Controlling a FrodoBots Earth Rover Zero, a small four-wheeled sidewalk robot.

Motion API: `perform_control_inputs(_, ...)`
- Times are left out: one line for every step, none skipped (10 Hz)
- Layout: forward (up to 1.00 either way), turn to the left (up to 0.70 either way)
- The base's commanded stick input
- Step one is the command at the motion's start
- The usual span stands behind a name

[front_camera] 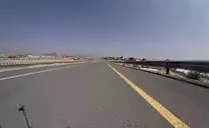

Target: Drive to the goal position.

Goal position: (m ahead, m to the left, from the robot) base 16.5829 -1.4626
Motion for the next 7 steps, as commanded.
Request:
perform_control_inputs(1.0,0.0)
perform_control_inputs(1.0,0.0)
perform_control_inputs(1.0,0.0)
perform_control_inputs(1.0,0.0)
perform_control_inputs(1.0,0.0)
perform_control_inputs(1.0,0.0)
perform_control_inputs(1.0,0.0)
